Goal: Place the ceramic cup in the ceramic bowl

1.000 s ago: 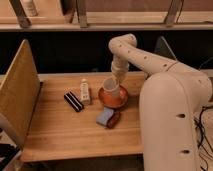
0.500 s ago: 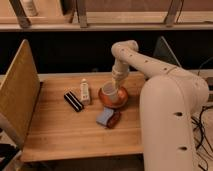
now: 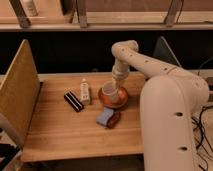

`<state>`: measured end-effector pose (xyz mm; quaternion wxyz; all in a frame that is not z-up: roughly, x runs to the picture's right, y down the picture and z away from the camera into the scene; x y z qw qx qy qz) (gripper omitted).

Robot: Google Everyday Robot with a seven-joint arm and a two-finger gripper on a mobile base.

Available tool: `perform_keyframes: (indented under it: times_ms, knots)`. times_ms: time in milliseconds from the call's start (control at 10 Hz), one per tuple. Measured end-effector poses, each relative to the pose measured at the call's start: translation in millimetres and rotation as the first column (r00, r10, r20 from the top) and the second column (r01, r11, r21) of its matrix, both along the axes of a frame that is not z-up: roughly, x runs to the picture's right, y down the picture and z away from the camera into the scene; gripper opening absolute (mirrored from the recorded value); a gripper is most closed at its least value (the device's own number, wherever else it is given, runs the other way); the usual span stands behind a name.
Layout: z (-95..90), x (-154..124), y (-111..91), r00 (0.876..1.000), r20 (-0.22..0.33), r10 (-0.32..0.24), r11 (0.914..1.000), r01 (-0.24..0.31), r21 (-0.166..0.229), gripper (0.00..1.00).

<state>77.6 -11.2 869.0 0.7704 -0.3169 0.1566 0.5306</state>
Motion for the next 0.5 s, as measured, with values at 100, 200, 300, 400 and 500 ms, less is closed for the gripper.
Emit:
perform_keyframes:
  times_ms: [100,200,300,400,500]
  knots:
    - [0.0,0.0,0.2,1.0,0.0,0.0,1.0,0.0,0.0,0.78]
    - [0.0,0.0,0.1,1.0,0.0,0.0,1.0,0.0,0.0,0.8]
    - [-0.1,0.1,-0.1,1.0,0.0,0.001,1.0,-0.001,0.0,0.8]
    - [0.0,0.2,0.1,1.0,0.0,0.001,1.0,-0.001,0.0,0.8]
    - [-0.1,0.2,0.0,1.0,0.0,0.001,1.0,-0.001,0.0,0.8]
